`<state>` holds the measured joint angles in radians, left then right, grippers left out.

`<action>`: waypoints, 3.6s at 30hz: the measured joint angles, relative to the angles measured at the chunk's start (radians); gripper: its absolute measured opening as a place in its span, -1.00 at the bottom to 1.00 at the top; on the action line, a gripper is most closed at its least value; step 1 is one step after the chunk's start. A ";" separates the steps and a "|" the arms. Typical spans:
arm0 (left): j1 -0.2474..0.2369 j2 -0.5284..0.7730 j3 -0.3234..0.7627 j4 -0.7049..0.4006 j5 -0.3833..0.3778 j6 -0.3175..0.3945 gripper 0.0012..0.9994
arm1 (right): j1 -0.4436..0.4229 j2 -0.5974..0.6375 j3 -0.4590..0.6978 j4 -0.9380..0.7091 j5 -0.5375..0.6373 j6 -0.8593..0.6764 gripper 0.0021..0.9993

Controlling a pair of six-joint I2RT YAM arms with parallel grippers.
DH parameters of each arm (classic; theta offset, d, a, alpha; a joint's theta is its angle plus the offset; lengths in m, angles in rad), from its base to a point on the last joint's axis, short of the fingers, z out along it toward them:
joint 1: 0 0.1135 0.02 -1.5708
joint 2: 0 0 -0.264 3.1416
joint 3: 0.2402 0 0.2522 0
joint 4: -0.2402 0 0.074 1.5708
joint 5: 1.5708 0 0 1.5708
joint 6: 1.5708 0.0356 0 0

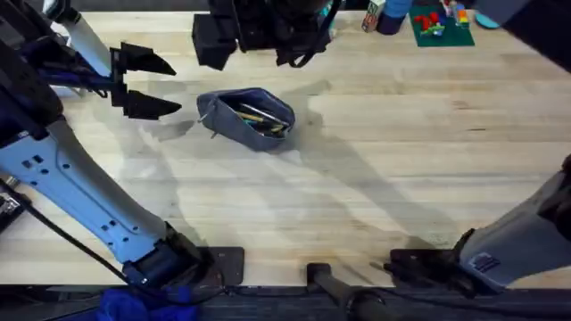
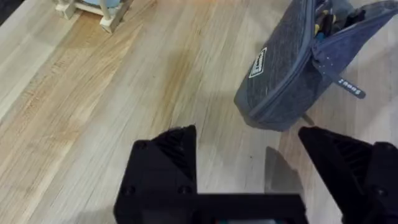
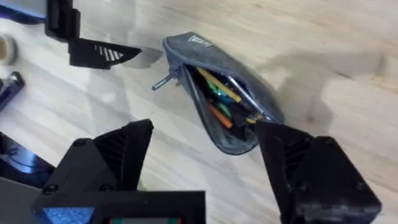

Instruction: Unzip the bag, pick up the pens from the table one at a time and place them inside, then zip the bag closed.

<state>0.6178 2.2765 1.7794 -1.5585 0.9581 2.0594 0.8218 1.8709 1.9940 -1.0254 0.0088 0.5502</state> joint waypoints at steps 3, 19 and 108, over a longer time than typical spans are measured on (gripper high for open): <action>0.000 0.000 0.000 0.000 0.000 0.000 0.99 | 0.018 0.000 0.002 -0.001 0.003 0.042 0.99; 0.000 0.000 0.000 0.000 0.000 0.000 0.99 | 0.110 0.026 0.021 0.054 0.004 0.223 0.99; 0.000 0.000 0.000 0.000 0.000 0.000 0.99 | 0.139 0.467 0.234 0.112 0.089 0.346 0.88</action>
<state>0.6178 2.2765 1.7794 -1.5585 0.9580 2.0595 0.9604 2.3377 2.2280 -0.9131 0.0977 0.8967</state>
